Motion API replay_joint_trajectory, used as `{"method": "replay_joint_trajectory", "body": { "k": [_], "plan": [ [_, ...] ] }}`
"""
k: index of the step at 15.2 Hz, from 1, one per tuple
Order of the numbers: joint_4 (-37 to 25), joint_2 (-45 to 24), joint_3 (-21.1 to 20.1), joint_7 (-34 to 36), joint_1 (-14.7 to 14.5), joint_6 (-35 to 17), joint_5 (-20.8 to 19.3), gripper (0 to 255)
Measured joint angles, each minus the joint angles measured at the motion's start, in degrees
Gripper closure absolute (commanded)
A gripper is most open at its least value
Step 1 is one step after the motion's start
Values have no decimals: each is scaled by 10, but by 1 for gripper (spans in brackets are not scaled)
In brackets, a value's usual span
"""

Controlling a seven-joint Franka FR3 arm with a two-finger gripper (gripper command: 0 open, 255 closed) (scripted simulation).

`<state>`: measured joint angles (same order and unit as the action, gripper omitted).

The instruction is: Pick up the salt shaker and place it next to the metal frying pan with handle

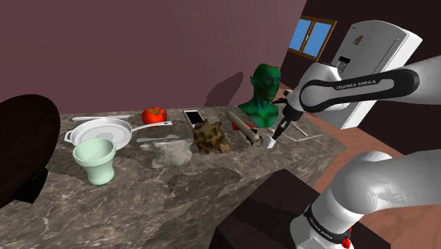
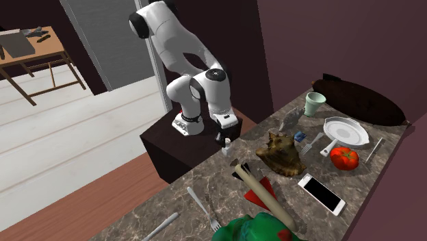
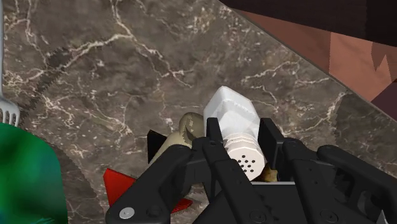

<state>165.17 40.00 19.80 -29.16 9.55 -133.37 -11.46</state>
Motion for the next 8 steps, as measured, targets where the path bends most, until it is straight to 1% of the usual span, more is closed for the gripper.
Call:
{"method": "replay_joint_trajectory", "body": {
  "k": [5, 8],
  "plan": [
    [-29, 27, -10, 2, -1, 56, 6, 255],
    [-45, 36, -15, 3, -2, 80, 10, 255]
  ]
}}
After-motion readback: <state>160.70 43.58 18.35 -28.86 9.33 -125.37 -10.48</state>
